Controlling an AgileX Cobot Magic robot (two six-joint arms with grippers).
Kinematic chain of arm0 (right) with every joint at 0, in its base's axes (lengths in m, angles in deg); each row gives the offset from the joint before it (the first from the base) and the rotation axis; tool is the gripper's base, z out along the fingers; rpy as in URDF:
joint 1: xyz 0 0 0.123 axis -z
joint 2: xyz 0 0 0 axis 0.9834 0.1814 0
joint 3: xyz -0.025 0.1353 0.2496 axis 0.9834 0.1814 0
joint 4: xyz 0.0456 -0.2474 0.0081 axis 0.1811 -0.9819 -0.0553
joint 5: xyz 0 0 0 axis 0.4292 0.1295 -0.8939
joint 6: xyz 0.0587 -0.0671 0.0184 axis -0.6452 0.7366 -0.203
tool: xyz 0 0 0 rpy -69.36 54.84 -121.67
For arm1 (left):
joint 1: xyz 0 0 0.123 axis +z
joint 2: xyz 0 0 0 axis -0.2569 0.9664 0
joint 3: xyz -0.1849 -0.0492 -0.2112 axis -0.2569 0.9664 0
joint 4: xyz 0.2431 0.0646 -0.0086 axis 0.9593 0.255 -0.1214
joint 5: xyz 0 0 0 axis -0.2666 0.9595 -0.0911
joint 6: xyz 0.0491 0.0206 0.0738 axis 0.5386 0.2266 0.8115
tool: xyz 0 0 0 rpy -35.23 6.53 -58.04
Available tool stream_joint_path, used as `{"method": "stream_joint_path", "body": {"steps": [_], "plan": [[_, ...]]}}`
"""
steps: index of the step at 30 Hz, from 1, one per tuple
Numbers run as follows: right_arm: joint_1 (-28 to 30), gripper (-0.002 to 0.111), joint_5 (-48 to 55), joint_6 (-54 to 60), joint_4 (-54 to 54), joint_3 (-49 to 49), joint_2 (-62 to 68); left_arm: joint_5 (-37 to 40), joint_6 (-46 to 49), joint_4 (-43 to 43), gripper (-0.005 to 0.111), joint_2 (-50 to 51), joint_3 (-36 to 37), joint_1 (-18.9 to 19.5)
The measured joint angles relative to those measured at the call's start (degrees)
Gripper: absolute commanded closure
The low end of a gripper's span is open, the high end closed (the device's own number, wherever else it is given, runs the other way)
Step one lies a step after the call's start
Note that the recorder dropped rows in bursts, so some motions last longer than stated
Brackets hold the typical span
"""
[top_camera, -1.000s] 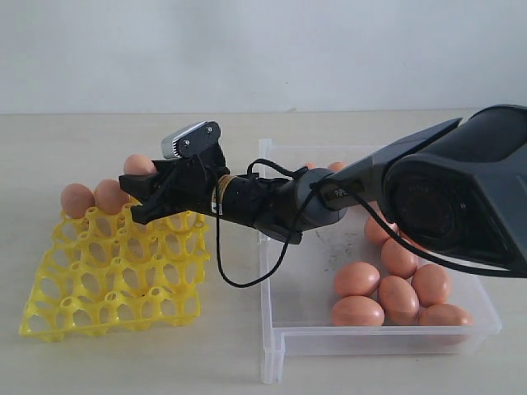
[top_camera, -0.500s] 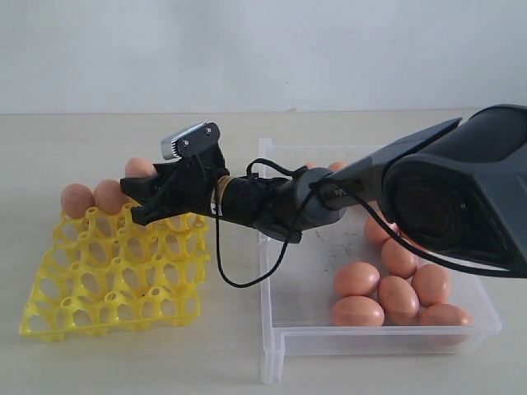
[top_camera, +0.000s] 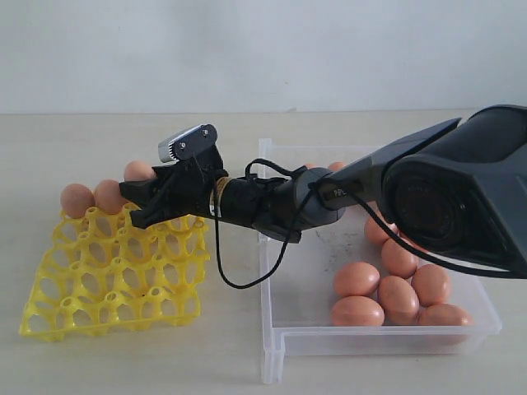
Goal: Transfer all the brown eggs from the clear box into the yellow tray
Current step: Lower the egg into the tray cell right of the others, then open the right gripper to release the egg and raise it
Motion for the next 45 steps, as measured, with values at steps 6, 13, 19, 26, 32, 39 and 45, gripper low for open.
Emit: {"method": "stream_joint_path", "body": {"steps": [6,13,19,26,32,39,45], "plan": [[-0.1,0.062,0.7,-0.9,0.0,0.0,0.0,0.0,0.0,0.0,0.103,0.0,0.0,0.0],[-0.2,0.062,1.7,-1.1,0.0,0.0,-0.1,0.0,0.0,0.0,0.103,0.0,0.0,0.0],[-0.4,0.062,3.5,-1.1,0.0,0.0,-0.6,0.0,0.0,0.0,0.103,0.0,0.0,0.0],[-0.8,0.062,8.2,-1.9,-0.6,0.0,-2.3,0.0,0.0,0.0,0.103,0.0,0.0,0.0],[-0.8,0.062,14.4,-2.8,-1.0,0.1,-5.7,0.0,0.0,0.0,0.103,0.0,0.0,0.0],[-0.8,0.062,16.7,-4.1,-2.6,0.1,-9.3,0.0,0.0,0.0,0.103,0.0,0.0,0.0],[-0.8,0.107,18.1,-17.7,-16.1,0.1,-15.6,0.0,0.0,0.0,0.103,0.0,0.0,0.0]]}}
